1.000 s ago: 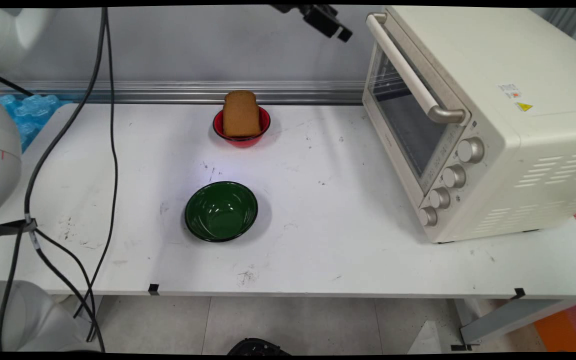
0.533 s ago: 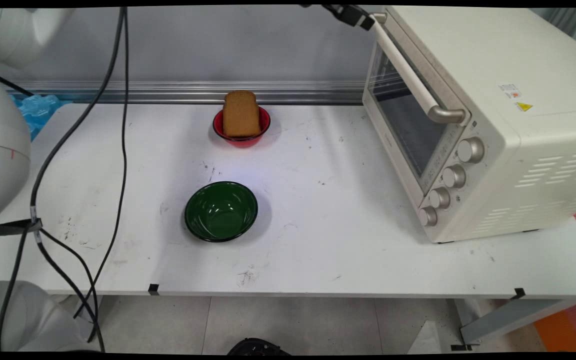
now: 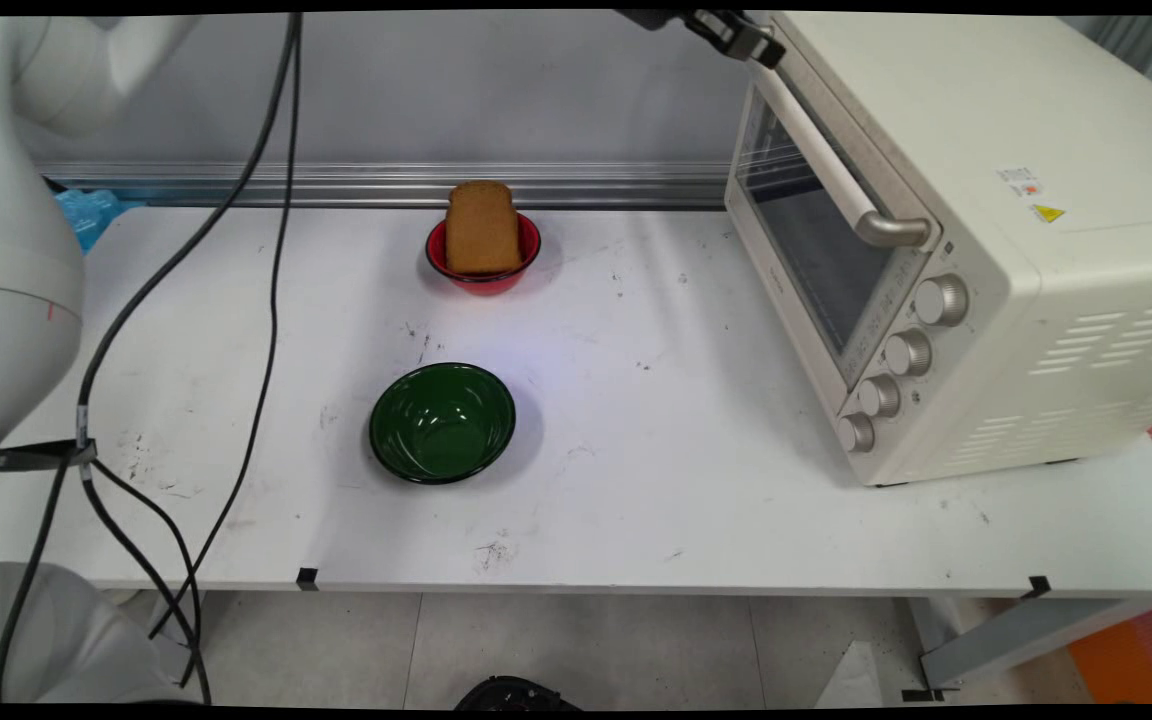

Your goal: Open the oven

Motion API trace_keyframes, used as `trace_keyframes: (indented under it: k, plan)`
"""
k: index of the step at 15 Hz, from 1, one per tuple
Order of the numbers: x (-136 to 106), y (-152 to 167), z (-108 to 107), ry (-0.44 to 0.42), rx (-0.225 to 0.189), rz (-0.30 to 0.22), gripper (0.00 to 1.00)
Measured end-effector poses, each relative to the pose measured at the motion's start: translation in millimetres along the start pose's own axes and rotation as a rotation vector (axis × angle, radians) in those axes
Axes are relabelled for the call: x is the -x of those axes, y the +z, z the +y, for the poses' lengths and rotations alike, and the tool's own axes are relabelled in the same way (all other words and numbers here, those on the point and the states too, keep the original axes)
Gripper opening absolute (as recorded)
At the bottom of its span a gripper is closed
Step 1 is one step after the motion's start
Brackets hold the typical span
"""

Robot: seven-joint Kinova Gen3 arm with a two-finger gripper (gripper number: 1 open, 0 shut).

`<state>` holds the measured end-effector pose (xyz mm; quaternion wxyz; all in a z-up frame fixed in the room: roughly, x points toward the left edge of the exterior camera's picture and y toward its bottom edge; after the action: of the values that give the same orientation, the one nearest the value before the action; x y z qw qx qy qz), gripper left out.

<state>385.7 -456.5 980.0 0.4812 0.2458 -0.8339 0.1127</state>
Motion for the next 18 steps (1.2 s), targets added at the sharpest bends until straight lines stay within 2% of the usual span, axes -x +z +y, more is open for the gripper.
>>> trace_keyframes:
  k: [7, 18]
  plan:
    - [5, 39, 2, 0.003, 0.036, 0.007, 0.0]
    - [15, 61, 2, 0.043, 0.059, -0.005, 0.0]
